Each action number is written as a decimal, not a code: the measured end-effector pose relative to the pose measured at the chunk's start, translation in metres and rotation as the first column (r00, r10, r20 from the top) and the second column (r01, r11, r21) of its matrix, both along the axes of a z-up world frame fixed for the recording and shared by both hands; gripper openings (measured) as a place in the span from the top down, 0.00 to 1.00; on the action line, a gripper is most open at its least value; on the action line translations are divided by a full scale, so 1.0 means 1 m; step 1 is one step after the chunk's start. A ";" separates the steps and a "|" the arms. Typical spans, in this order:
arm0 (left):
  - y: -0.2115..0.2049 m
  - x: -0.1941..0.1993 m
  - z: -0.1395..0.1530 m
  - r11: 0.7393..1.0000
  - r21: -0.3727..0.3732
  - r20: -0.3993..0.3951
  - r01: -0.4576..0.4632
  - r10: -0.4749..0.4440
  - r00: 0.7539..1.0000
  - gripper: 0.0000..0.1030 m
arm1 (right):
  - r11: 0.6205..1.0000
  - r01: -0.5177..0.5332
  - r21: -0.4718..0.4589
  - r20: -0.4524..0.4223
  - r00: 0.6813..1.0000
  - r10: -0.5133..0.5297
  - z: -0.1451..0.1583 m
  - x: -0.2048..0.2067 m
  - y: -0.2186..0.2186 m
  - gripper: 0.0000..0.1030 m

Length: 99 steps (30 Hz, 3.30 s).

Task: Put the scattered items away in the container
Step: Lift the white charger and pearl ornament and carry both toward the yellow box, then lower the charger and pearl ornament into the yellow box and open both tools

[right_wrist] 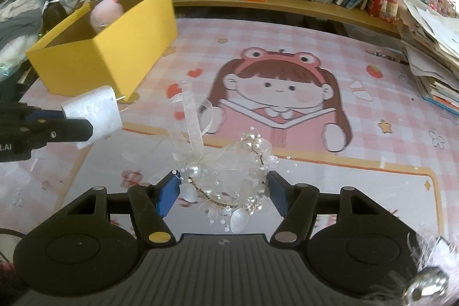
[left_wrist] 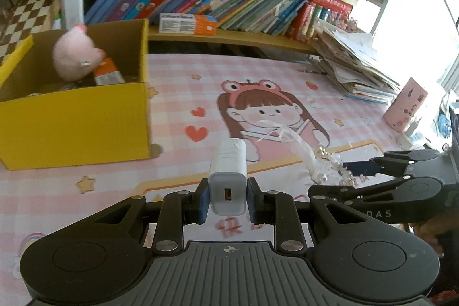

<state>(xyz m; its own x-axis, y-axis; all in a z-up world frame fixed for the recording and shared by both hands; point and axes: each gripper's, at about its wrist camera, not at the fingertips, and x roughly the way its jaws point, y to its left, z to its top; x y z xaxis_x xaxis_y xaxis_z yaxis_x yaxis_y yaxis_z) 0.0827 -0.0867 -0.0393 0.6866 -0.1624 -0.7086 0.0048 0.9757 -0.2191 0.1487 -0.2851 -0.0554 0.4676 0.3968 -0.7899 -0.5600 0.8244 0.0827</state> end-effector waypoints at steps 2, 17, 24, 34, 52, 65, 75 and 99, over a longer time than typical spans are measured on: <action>0.012 -0.006 0.000 1.000 -0.006 -0.001 0.003 -0.003 1.000 0.76 | 1.000 0.000 -0.005 0.000 1.000 0.000 0.001 -0.009 0.013 0.39; 0.095 -0.050 0.001 0.999 -0.041 0.024 0.000 0.001 1.000 0.76 | 1.000 -0.013 -0.021 0.016 1.000 0.013 0.000 -0.062 0.100 0.39; 0.130 -0.068 0.010 0.999 -0.044 0.069 -0.029 0.032 0.997 0.76 | 0.999 -0.044 -0.009 0.058 0.997 0.045 0.005 -0.077 0.137 0.39; 0.170 -0.083 0.028 0.990 -0.078 0.159 -0.114 0.125 0.979 0.76 | 0.996 -0.086 0.002 0.133 0.987 0.085 0.026 -0.078 0.171 0.39; 0.198 -0.048 0.066 0.985 -0.107 0.332 -0.139 0.167 0.929 0.76 | 0.989 -0.145 0.019 0.283 0.950 0.133 0.076 -0.048 0.208 0.39; 0.219 -0.002 0.056 0.976 -0.102 0.320 -0.191 0.214 0.923 0.76 | 0.990 -0.137 0.013 0.334 0.934 0.125 0.086 0.001 0.233 0.39; 0.230 0.039 0.035 0.976 -0.060 0.264 -0.211 0.220 0.939 0.76 | 0.981 -0.185 -0.058 0.326 0.926 0.193 0.066 0.032 0.277 0.39; 0.228 0.083 -0.003 0.982 0.055 0.165 -0.183 0.172 0.971 0.76 | 0.973 -0.207 -0.100 0.168 0.961 0.222 0.018 0.076 0.307 0.38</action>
<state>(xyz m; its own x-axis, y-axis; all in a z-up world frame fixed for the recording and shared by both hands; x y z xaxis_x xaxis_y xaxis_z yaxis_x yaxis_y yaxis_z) 0.1657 0.1413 -0.0423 0.8043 0.0180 -0.5939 -0.1407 0.9769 -0.1609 0.2250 0.0222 -0.0374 0.5134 0.4413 -0.7360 -0.7239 0.6833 -0.0953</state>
